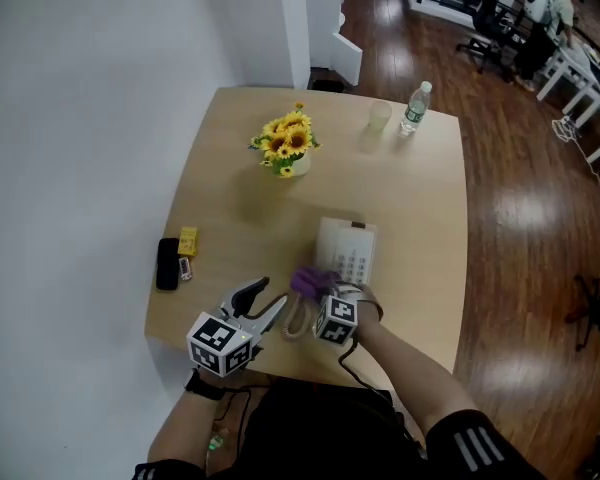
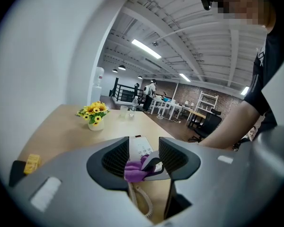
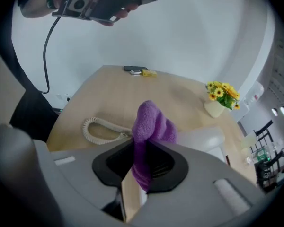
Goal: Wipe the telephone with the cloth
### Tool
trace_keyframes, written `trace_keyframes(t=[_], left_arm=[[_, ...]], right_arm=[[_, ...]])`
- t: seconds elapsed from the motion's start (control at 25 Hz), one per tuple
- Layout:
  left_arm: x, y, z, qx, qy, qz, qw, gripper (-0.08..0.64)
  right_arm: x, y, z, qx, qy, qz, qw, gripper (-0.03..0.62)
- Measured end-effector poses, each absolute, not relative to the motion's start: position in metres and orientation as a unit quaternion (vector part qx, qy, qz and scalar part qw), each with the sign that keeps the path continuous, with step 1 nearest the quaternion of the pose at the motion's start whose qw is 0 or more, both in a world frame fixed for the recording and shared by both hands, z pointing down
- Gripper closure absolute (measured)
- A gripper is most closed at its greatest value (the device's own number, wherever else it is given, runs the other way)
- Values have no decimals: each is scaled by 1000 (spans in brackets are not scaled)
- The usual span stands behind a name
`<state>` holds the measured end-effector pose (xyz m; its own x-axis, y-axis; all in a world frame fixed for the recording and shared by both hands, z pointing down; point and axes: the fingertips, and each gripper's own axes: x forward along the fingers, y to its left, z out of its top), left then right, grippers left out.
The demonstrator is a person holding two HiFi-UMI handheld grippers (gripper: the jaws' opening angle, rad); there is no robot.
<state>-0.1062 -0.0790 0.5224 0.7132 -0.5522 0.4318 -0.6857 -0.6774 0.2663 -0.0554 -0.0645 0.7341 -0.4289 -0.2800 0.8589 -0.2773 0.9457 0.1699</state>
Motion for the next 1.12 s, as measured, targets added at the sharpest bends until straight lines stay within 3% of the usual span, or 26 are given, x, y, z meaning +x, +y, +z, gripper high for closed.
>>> trace_keyframes(t=[0.28,0.8,1.0,1.12], left_arm=[[-100,-86,540,886,-355,190,229,371],[-20,-150,621,842,-358,301,270,347],[4,-176,664,806,-385,354,276,331],[3,-187,694,772,-419,358,317,331]], right_arm=[[-57,-33,753,136,-845,53,514,518],[69,-47,632,346,-873,185,289,518],[123,-46,602,398,-864,203,234,518],[144,-46,595,416,-858,213,213,518]])
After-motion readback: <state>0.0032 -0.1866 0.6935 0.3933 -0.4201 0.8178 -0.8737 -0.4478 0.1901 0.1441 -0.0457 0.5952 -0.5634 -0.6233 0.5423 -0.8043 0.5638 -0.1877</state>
